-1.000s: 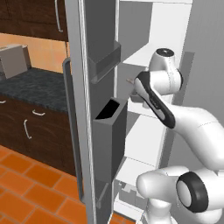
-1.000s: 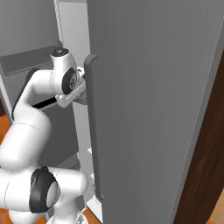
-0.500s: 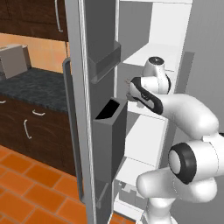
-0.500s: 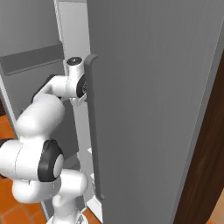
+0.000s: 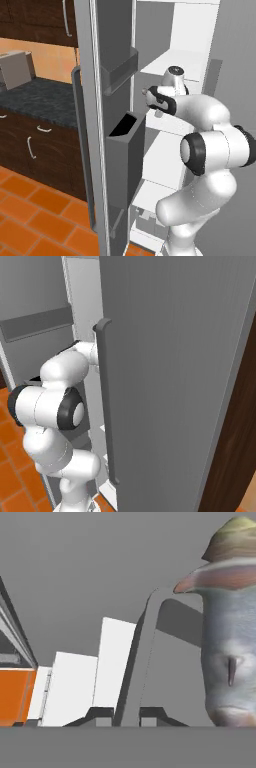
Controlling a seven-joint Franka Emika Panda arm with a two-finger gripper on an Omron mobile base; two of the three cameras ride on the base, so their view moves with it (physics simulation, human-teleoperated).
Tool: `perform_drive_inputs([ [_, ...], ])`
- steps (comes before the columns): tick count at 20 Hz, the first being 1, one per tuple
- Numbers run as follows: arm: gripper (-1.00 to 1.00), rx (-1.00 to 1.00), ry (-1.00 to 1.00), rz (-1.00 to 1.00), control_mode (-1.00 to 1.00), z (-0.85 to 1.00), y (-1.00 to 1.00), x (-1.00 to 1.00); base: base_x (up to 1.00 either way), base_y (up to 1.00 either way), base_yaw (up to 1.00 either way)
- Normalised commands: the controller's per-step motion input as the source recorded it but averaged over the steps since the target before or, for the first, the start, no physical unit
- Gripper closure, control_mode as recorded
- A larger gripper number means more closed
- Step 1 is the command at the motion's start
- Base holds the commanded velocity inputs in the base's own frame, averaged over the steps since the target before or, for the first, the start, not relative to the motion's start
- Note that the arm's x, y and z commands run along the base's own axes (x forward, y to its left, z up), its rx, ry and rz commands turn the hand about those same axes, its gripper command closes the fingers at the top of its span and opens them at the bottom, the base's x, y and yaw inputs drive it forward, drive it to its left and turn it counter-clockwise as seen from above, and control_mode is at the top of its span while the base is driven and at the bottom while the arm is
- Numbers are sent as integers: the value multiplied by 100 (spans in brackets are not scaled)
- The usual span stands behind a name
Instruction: Take the meat container that has the fish and place it on the second highest rack of the freezer. Then take the vegetable container that has the lemon wedge and corn and place it on the highest rack of the freezer.
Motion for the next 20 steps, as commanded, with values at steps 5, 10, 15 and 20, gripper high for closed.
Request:
perform_drive_inputs([
  [5,100,0,2,0,-100,-19,4,71,0,0,0],
  [10,100,0,4,0,-100,-59,4,38,0,0,0],
  [15,100,0,2,0,-100,-50,8,11,0,0,0],
  [20,100,0,0,0,-100,0,0,83,0,0,0],
])
